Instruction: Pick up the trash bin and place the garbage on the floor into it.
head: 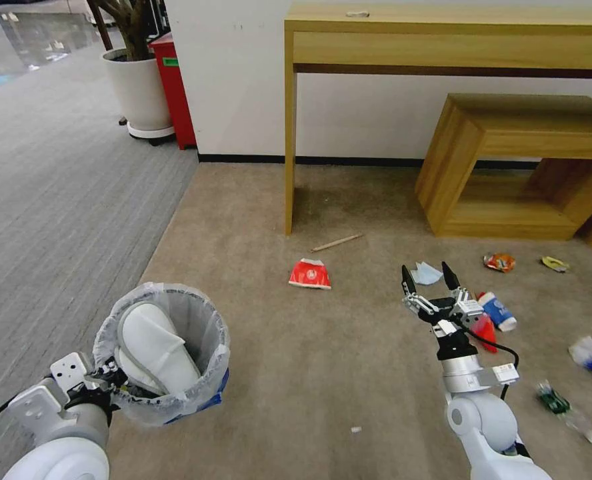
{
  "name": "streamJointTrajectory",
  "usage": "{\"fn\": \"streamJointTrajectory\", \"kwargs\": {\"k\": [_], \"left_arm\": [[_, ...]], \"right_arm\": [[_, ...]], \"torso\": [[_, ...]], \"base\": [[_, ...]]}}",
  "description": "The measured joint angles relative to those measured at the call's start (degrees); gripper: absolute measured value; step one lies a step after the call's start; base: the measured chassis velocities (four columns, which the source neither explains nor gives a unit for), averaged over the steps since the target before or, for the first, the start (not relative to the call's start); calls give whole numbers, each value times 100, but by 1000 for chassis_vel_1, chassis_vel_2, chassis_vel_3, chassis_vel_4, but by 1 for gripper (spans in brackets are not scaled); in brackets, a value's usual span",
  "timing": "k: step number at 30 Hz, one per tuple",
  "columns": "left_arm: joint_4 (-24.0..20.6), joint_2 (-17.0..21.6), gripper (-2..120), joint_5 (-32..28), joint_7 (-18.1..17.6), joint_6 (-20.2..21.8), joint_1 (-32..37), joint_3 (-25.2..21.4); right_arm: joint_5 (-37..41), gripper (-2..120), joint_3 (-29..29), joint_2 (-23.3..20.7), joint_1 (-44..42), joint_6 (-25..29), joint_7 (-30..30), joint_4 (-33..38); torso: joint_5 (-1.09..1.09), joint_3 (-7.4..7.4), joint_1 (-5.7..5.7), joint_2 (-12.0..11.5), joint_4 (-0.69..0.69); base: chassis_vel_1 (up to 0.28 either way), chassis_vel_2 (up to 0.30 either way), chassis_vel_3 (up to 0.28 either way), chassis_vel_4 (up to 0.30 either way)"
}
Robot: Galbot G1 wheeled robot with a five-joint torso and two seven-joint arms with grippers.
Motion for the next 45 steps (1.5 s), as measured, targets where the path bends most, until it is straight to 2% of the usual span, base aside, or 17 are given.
{"fn": "streamJointTrajectory", "kwargs": {"k": [10,18,23,25,26,27,29,30,32,34,35,37,38,41,45], "left_arm": [[-20,55,1,-69,12,2,30,-27],[1,81,1,-87,24,2,13,16],[5,84,1,-96,21,4,14,21],[5,91,1,-118,21,4,26,-2],[5,91,1,-118,21,4,26,-2],[4,96,1,-125,21,4,39,-7],[3,101,1,-128,21,4,52,-6],[3,101,1,-128,21,4,52,-6],[-2,93,1,-118,21,4,55,21],[-16,67,1,-88,19,4,63,79],[-16,67,1,-88,19,4,63,79],[-24,33,1,-42,15,4,68,128],[-24,33,1,-42,15,4,68,128],[-46,0,1,4,12,4,86,151],[-59,-10,1,16,5,4,93,146]], "right_arm": [[-7,100,-36,18,35,-23,98,-18],[-38,100,-189,-1,107,-242,462,-17],[-222,100,-340,-23,203,-535,694,-138],[-241,100,-418,-46,236,-887,745,-202],[-241,100,-418,-46,236,-887,745,-202],[-231,100,-480,-102,265,-1188,710,-241],[-224,100,-576,-220,388,-1585,509,-382],[-224,100,-576,-220,388,-1585,509,-382],[-251,100,-673,-352,607,-2024,152,-608],[-438,100,-820,-527,1096,-2439,-564,-1070],[-438,100,-820,-527,1096,-2439,-564,-1070],[-806,100,-1017,-598,1594,-2589,-1244,-1664],[-806,100,-1017,-598,1594,-2589,-1244,-1664],[-1208,100,-1344,-595,2248,-2900,-2012,-2340],[-1616,100,-1524,-473,2623,-2962,-2373,-2766]], "torso": [[2,0,0,0,0],[1,4,2,-1,-2],[2,-1,0,0,0],[2,-2,0,0,0],[2,-2,0,0,0],[3,-2,0,1,0],[2,-1,0,0,-2],[2,-1,0,0,-2],[4,0,0,0,-1],[2,0,0,0,1],[2,0,0,0,1],[4,1,1,0,-1],[4,1,1,0,-1],[1,1,0,0,0],[3,1,0,0,0]], "base": [[-311,298,300,-287],[-228,235,251,-216],[19,-20,-13,9],[54,-64,-68,68],[22,-60,-64,68],[0,0,0,0],[0,0,0,0],[0,0,0,0],[0,0,0,0],[0,0,0,0],[0,0,0,0],[0,0,0,0],[0,0,0,0],[0,0,0,0],[0,0,0,0]]}}
